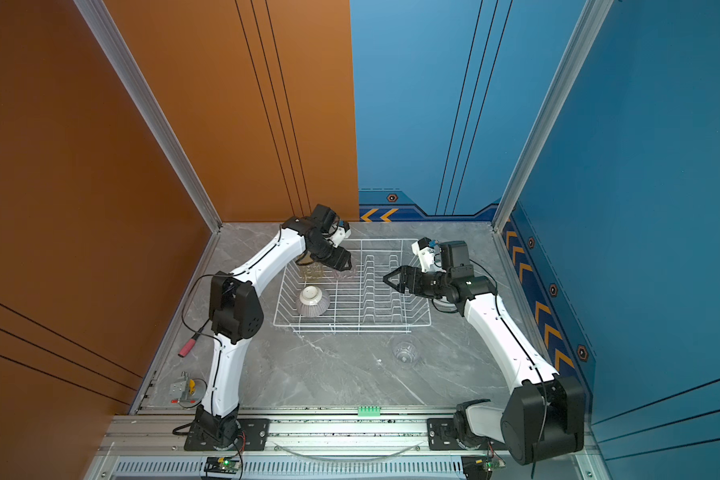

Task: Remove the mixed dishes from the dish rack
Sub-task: 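Lift the pink glass out with the left gripper while the right gripper approaches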

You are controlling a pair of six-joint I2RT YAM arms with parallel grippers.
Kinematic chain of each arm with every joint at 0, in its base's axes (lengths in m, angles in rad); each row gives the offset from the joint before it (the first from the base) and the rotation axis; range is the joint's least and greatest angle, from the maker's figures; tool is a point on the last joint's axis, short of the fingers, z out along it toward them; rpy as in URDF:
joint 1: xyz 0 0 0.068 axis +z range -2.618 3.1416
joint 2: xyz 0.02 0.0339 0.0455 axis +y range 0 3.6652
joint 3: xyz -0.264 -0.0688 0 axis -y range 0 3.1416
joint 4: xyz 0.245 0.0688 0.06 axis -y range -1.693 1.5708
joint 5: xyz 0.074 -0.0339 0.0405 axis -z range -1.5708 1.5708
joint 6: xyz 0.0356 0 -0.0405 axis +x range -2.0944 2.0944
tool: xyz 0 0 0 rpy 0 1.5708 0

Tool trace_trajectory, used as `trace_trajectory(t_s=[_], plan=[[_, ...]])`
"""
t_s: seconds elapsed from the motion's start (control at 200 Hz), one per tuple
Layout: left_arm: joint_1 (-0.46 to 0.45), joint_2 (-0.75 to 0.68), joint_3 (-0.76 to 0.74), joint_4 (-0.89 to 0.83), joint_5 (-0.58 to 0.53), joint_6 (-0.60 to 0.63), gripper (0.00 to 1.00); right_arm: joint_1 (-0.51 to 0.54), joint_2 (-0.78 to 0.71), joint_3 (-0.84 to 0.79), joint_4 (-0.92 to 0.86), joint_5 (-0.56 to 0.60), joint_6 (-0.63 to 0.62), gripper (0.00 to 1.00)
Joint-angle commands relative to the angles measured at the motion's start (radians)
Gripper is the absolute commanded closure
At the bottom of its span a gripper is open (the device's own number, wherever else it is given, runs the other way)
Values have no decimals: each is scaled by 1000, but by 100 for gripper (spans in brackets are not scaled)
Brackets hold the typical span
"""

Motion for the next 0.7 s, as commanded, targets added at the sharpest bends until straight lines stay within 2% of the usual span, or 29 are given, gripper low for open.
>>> trace_trajectory(t_s=[0.0, 0.15, 0.375, 0.606, 0.696], plan=[[9, -107, -5, -10, 119, 7, 55, -14, 9, -34, 136, -99, 75, 15], [10, -183, -50, 47, 258, -17, 56, -19, 7, -95, 322, -177, 185, 25], [11, -289, -168, 203, 453, -100, 55, -18, 3, -168, 616, -241, 355, 59], [12, -384, -341, 481, 617, -258, 56, -8, 0, -193, 786, -270, 453, 58], [15, -409, -405, 621, 672, -344, 56, -5, -1, -197, 819, -273, 476, 54]])
